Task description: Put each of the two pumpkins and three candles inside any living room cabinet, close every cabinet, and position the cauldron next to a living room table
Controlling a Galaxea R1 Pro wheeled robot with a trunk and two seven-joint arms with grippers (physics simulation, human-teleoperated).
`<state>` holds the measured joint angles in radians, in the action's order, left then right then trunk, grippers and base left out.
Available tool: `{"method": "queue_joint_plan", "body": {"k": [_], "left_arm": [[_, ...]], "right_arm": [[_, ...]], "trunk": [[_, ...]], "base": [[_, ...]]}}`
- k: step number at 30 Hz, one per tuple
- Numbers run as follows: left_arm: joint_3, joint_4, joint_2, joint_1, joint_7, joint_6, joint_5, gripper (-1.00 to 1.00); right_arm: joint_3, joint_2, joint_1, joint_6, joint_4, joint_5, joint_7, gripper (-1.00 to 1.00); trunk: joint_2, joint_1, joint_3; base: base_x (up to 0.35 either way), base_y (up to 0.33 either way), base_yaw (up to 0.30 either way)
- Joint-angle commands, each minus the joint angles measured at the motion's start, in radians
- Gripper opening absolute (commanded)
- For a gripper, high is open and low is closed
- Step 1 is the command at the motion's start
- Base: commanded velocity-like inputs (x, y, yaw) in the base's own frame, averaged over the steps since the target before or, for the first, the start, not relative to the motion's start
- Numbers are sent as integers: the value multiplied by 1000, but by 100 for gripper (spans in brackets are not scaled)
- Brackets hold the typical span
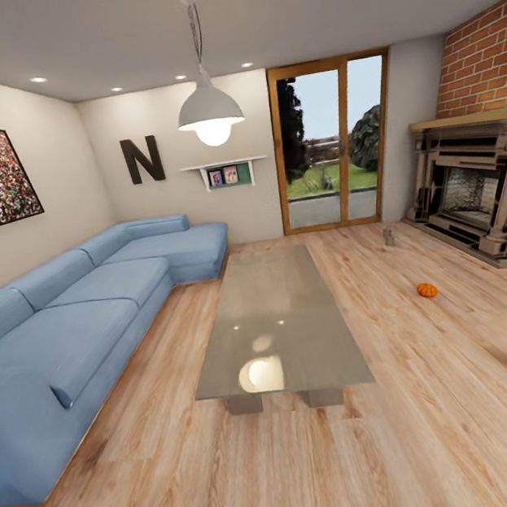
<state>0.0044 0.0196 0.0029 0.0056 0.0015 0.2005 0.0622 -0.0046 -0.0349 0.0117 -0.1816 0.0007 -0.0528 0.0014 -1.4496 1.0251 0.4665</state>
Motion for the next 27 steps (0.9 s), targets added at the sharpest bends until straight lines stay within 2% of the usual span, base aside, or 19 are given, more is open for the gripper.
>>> {"method": "queue_joint_plan", "body": {"k": [1,16,27], "left_arm": [[-1,2,1,1,0,1,5,100],[-1,6,4,0,0,4,6,100],[-3,57,7,-1,2,3,4,100]], "right_arm": [[0,0,1,-4,1,-6,0,100],[0,1,1,-1,1,-5,-3,100],[4,1,1,-2,-1,-1,-1,100]], "trunk": [[0,0,1],[0,0,1],[0,0,1]], "base": [[-28,-17,0],[-4,-2,0],[0,0,0]]}}
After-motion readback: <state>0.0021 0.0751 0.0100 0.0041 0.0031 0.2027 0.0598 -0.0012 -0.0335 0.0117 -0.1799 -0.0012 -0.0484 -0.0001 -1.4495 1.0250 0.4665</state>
